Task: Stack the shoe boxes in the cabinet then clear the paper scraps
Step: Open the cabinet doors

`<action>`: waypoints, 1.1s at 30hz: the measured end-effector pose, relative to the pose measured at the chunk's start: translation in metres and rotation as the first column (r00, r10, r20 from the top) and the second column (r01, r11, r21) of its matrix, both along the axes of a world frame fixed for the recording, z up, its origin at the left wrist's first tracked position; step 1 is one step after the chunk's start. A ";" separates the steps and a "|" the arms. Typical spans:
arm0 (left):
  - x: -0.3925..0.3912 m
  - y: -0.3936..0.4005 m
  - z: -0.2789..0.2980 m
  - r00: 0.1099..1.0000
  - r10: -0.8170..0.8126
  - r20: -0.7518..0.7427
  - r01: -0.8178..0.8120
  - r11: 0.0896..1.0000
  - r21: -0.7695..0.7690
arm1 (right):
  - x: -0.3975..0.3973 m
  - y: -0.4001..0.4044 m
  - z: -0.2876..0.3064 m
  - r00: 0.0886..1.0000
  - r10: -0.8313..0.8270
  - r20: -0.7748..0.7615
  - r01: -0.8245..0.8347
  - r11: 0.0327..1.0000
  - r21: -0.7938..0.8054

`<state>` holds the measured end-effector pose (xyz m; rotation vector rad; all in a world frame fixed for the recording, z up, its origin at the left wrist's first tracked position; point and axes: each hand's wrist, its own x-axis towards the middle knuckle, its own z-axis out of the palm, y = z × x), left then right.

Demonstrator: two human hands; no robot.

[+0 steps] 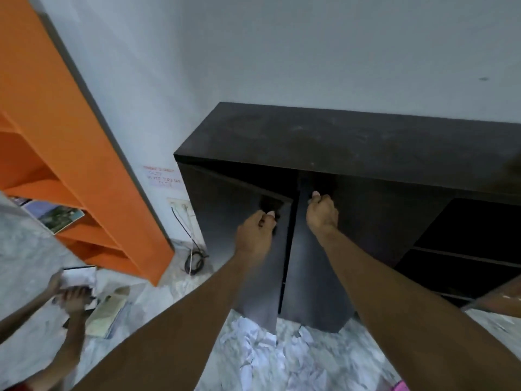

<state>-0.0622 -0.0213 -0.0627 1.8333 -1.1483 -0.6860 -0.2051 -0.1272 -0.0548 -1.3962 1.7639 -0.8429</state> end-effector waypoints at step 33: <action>0.172 0.200 0.000 0.966 0.165 -0.201 -0.165 0.986 0.014 | -0.086 0.227 -0.022 0.963 -0.256 0.080 0.268 0.931 -0.246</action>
